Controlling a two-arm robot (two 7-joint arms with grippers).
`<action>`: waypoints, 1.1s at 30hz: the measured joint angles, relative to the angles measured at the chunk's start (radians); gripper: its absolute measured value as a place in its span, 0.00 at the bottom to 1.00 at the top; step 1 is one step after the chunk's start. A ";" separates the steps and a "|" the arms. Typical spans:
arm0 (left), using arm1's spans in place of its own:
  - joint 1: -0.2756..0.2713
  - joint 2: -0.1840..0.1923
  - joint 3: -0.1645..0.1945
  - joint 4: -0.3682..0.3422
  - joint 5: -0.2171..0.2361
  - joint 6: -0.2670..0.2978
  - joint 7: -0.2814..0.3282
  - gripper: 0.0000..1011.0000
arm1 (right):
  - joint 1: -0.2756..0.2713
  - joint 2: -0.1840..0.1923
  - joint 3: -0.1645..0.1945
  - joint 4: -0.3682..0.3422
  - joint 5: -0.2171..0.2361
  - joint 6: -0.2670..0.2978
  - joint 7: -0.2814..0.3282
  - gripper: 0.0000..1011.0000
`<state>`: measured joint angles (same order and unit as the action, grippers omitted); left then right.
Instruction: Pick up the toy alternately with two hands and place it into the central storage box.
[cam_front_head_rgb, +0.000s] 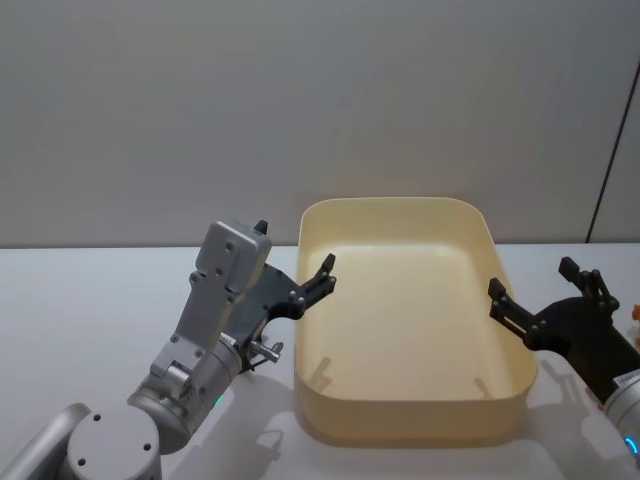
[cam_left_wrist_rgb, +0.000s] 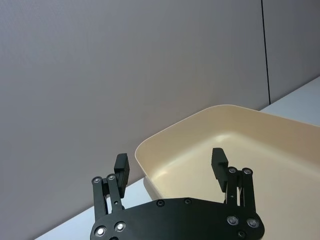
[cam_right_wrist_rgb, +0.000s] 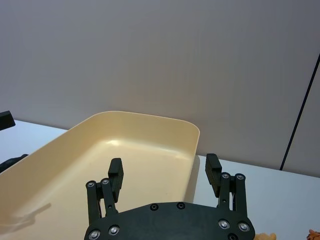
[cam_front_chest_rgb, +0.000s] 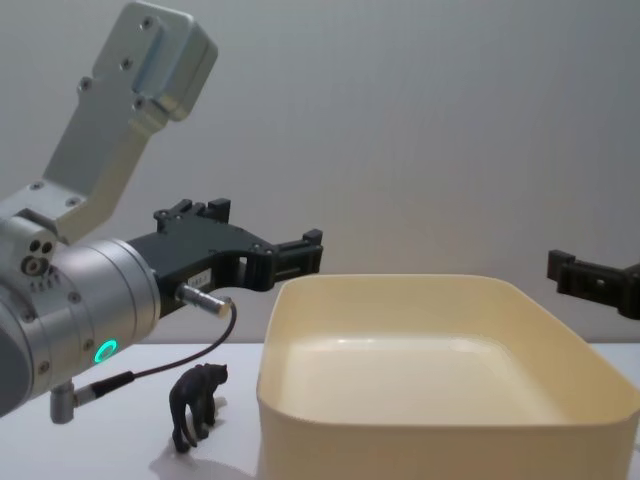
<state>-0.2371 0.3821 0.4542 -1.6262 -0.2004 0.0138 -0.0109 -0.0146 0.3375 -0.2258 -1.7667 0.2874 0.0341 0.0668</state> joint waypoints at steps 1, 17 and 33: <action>0.000 0.000 0.000 0.000 0.000 0.000 0.000 0.99 | 0.000 0.000 0.000 0.000 0.000 0.000 0.000 0.99; 0.000 0.000 0.000 0.000 0.000 0.000 0.000 0.99 | 0.000 0.000 0.000 0.000 0.000 0.000 0.000 0.99; 0.000 0.000 0.000 0.000 0.000 0.000 0.000 0.99 | 0.000 0.000 0.000 0.000 0.000 0.000 0.000 0.99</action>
<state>-0.2372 0.3821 0.4542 -1.6262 -0.2004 0.0138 -0.0110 -0.0146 0.3375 -0.2258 -1.7668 0.2874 0.0341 0.0668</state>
